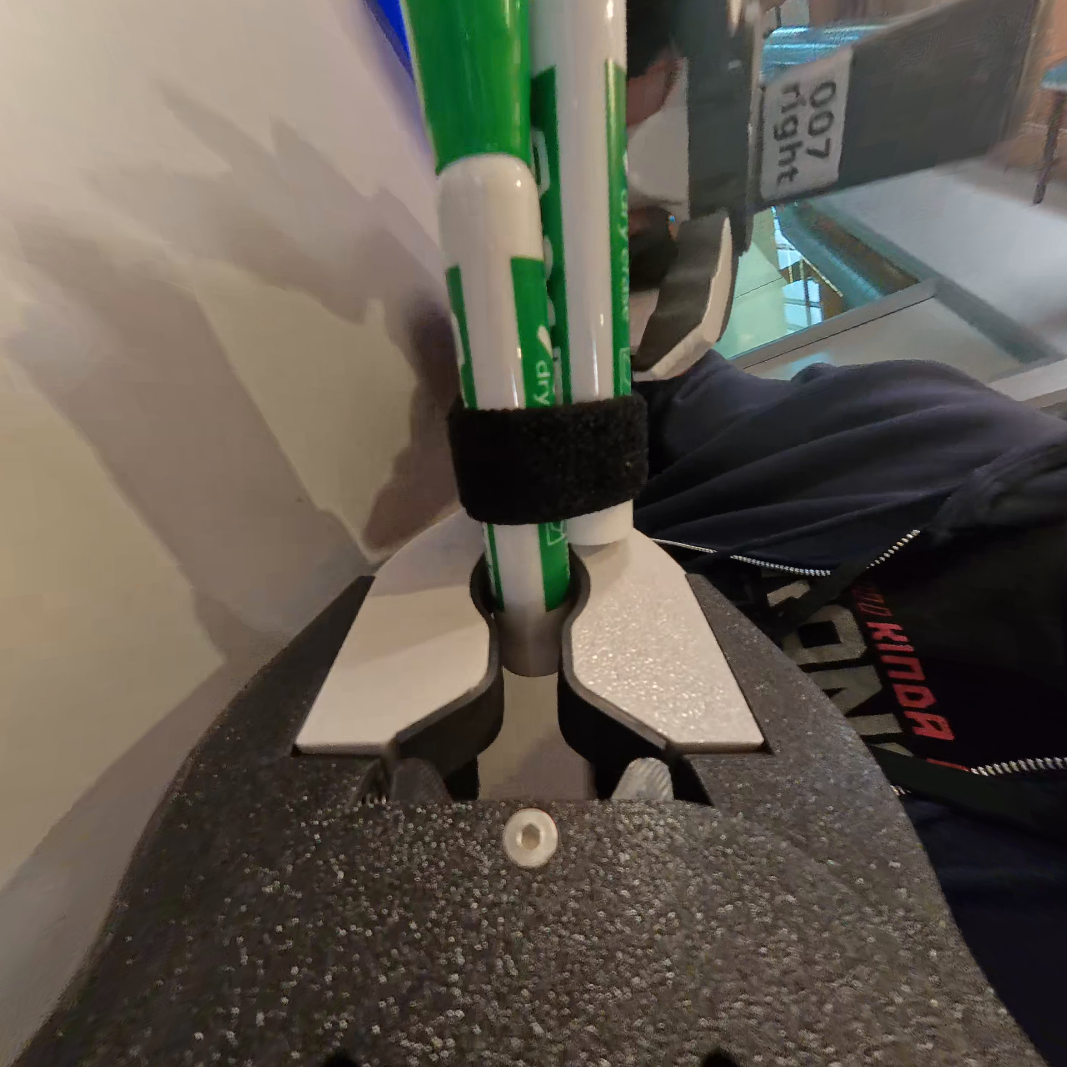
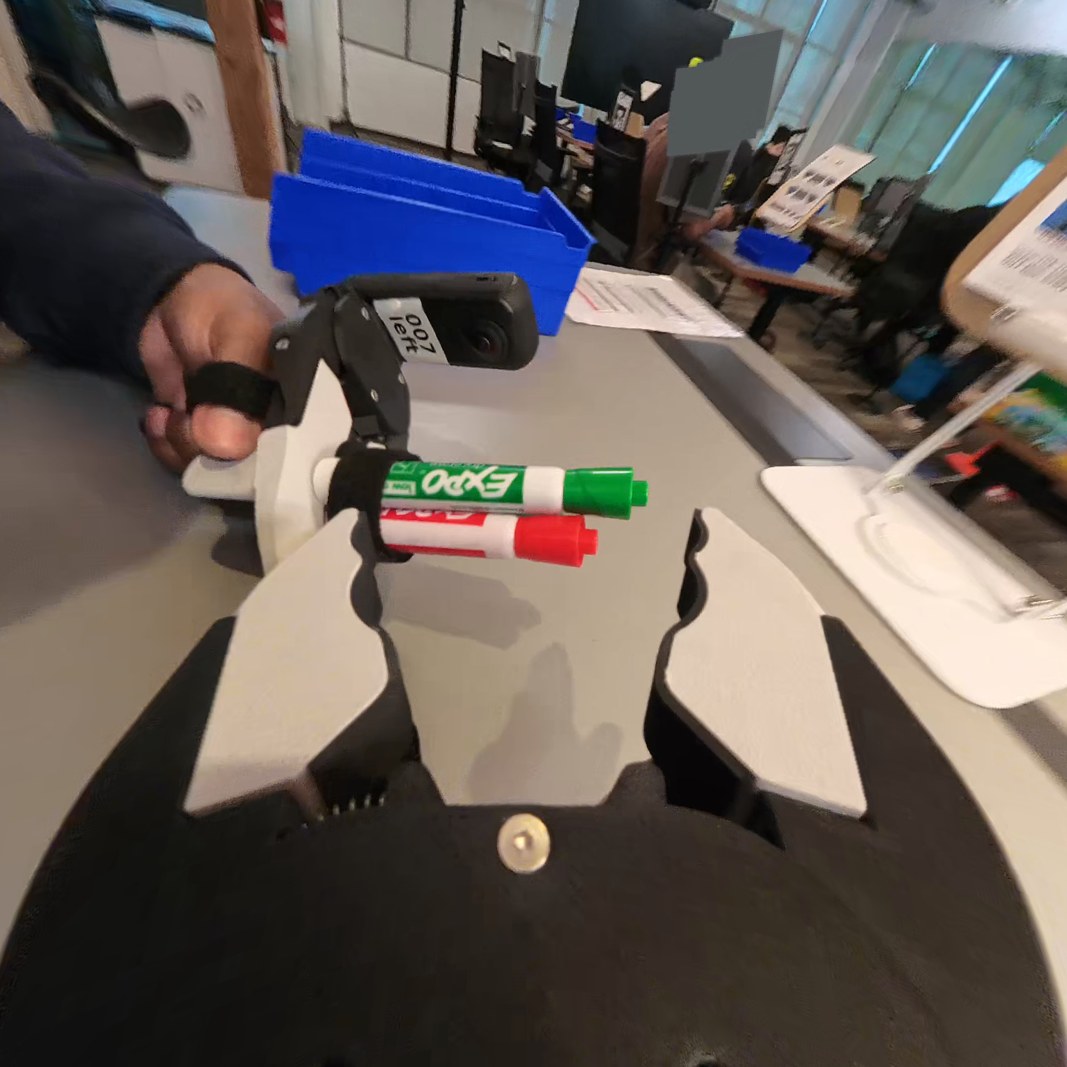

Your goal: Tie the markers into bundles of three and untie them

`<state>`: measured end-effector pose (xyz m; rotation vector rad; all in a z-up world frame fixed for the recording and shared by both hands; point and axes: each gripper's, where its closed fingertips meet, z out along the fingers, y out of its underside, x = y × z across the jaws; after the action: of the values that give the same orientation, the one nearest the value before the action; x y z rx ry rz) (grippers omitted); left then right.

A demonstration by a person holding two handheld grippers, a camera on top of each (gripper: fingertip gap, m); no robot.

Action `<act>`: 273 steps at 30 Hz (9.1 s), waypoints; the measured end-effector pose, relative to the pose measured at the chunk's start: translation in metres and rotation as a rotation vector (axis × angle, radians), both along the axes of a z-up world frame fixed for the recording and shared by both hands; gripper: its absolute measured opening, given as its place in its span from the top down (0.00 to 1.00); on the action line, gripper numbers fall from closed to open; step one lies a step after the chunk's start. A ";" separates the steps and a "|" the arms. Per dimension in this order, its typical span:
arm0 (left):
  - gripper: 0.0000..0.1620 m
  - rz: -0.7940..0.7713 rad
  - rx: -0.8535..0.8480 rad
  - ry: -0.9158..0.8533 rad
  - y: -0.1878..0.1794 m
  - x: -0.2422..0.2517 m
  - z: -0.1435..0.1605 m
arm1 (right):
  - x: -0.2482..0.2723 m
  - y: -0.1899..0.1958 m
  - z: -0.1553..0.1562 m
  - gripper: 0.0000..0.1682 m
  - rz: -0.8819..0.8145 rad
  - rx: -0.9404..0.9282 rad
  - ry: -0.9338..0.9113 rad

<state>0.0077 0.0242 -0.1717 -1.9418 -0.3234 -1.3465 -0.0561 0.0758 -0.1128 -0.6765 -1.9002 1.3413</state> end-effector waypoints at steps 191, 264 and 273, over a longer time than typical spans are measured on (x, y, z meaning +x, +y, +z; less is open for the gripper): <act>0.87 -0.156 0.108 -0.010 -0.017 0.035 0.015 | 0.053 -0.014 -0.011 0.59 0.234 -0.947 -0.761; 0.88 0.129 0.278 -0.314 0.019 0.051 0.057 | 0.034 -0.011 0.033 0.60 0.183 -0.696 -0.346; 0.88 0.134 0.238 -0.391 0.014 0.047 0.060 | 0.062 -0.035 0.018 0.26 0.250 -0.064 -0.075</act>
<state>0.0543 0.0382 -0.1114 -1.4331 -0.4496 -1.5923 0.0056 0.0405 -0.0947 -0.5404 -2.0621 1.5565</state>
